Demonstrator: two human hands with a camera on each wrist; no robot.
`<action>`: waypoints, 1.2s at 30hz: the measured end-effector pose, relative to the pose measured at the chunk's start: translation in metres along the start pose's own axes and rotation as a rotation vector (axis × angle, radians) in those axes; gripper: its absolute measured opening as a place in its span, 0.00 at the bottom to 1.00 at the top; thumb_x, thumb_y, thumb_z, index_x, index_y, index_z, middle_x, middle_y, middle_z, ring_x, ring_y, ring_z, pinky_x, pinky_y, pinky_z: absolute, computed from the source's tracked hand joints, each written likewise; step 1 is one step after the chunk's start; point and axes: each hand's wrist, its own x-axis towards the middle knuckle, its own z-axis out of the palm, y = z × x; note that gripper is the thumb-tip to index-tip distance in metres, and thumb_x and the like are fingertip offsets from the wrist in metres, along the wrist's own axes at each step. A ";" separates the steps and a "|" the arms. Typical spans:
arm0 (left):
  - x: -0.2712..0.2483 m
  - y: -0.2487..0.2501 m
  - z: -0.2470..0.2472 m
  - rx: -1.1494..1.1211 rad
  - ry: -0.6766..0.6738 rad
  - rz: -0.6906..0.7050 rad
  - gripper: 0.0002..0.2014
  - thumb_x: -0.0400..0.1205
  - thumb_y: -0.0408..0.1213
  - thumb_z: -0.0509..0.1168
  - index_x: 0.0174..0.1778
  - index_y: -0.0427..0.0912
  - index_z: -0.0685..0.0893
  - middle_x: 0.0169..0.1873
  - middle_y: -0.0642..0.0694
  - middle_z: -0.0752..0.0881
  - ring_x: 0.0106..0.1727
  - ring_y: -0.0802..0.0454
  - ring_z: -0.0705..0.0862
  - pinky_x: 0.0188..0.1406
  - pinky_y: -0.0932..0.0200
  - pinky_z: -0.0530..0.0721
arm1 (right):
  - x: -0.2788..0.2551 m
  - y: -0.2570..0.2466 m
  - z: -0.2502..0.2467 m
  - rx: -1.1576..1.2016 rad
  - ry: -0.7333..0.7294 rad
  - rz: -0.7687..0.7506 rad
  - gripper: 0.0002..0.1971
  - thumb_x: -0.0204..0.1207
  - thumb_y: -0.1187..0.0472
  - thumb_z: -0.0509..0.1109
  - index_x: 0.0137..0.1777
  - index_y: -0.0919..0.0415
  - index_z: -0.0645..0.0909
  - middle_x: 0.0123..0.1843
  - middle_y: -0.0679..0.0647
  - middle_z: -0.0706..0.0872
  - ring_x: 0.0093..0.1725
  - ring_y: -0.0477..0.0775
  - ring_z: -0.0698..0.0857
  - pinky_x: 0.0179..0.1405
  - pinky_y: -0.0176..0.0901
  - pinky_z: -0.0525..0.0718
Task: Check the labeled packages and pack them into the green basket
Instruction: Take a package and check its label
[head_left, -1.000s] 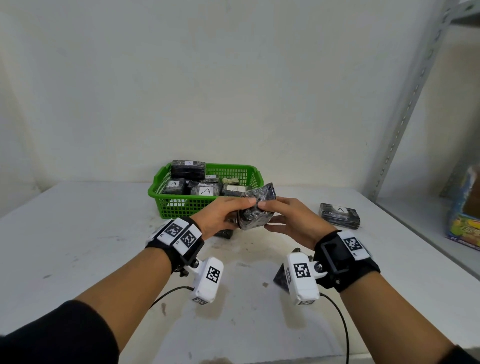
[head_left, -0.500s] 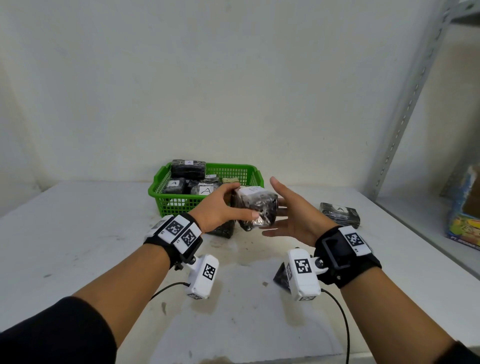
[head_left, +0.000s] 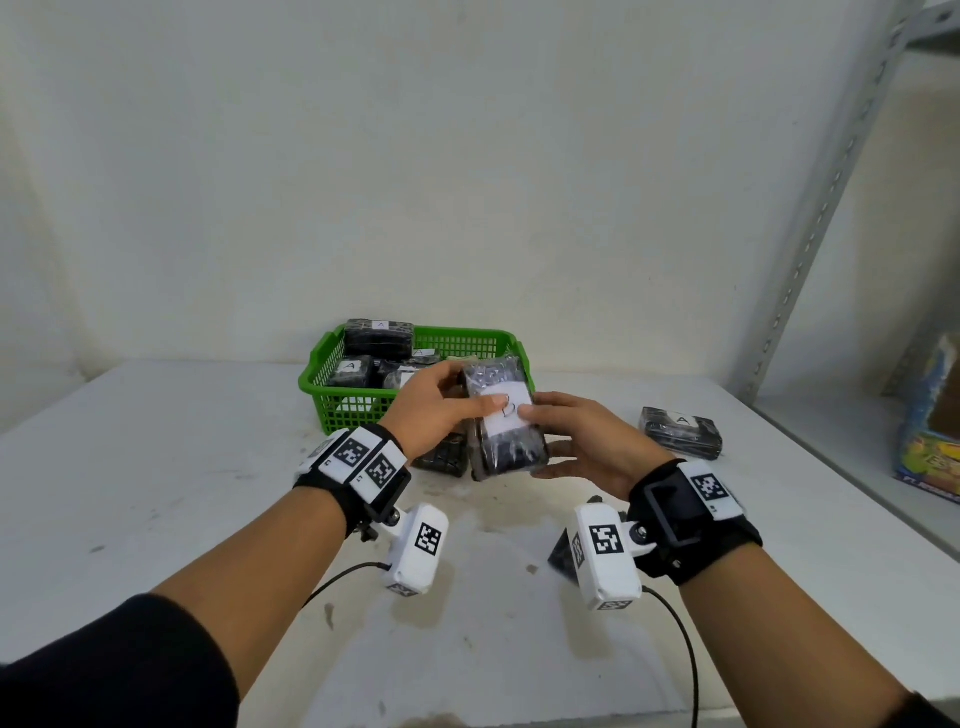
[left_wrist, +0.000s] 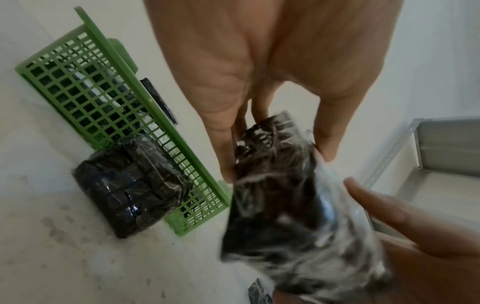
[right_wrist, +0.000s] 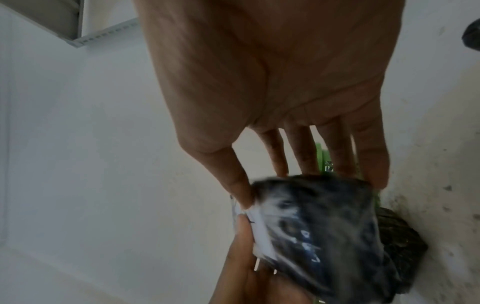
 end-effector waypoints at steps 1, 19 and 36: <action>0.000 -0.001 -0.002 0.049 0.003 0.049 0.28 0.66 0.43 0.83 0.62 0.52 0.85 0.59 0.51 0.89 0.60 0.51 0.89 0.60 0.42 0.87 | -0.001 -0.001 -0.001 -0.021 0.006 0.020 0.20 0.83 0.43 0.72 0.67 0.54 0.86 0.61 0.61 0.93 0.52 0.61 0.91 0.68 0.63 0.86; -0.017 0.026 0.012 0.141 -0.218 -0.108 0.45 0.66 0.78 0.63 0.78 0.60 0.70 0.74 0.51 0.77 0.73 0.47 0.77 0.68 0.38 0.80 | -0.009 -0.015 0.003 0.122 0.067 0.034 0.16 0.82 0.45 0.71 0.55 0.58 0.89 0.50 0.59 0.87 0.50 0.65 0.87 0.59 0.64 0.89; -0.013 0.038 0.028 -0.182 -0.174 -0.316 0.16 0.79 0.54 0.66 0.55 0.47 0.84 0.49 0.39 0.88 0.53 0.38 0.85 0.57 0.44 0.81 | -0.012 -0.011 -0.004 0.083 0.022 -0.027 0.17 0.81 0.43 0.72 0.58 0.54 0.89 0.52 0.55 0.92 0.50 0.60 0.90 0.66 0.61 0.86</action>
